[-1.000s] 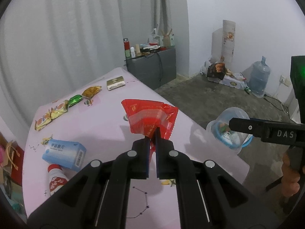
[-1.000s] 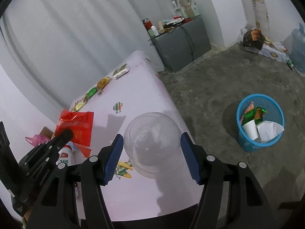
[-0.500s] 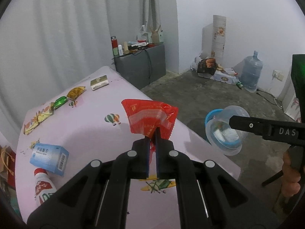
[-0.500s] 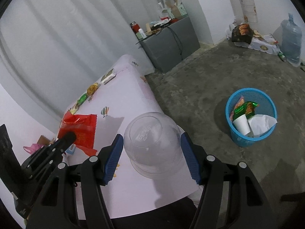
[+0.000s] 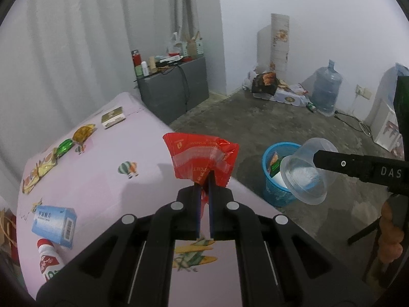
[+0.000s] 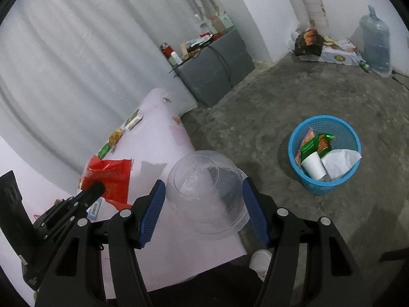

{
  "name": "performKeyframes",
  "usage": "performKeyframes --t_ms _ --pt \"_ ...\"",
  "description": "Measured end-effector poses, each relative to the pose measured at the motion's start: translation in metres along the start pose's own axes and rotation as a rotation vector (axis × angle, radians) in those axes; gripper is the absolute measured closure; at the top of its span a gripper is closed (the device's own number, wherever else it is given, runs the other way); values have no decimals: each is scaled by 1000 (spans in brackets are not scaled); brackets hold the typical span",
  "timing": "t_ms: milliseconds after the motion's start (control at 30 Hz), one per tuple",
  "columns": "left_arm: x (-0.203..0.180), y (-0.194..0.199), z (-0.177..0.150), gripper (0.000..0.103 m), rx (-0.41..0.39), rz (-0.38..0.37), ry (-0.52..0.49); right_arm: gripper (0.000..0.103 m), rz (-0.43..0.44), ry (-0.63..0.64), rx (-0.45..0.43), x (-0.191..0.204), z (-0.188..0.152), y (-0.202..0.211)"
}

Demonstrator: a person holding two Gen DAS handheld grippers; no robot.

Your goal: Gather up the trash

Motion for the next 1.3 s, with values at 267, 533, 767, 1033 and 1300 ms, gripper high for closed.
performKeyframes --t_ms 267,533,767,1033,1300 --pt "-31 -15 18 100 10 -51 -53 42 -14 -62 -25 -34 11 9" --pt "-61 -37 33 100 36 -130 -89 42 -42 -124 -53 -70 23 15" --pt "-96 -73 51 99 91 -273 -118 42 -94 -225 -127 -123 58 29" --pt "-151 -148 71 96 227 -438 -141 42 -198 -331 -127 -191 104 6" --pt "-210 -213 77 96 316 -535 -212 42 -224 -437 -53 -240 123 -51"
Point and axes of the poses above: each gripper's, at about its wrist camera, not at the fingertips, and y roughly against the way its jaws point, x to its left, z to its top, the point moved 6 cm from there along -y, roughly the way its jaws point, and after that the axes turned 15 degrees about -y, right-handed, at the moved point
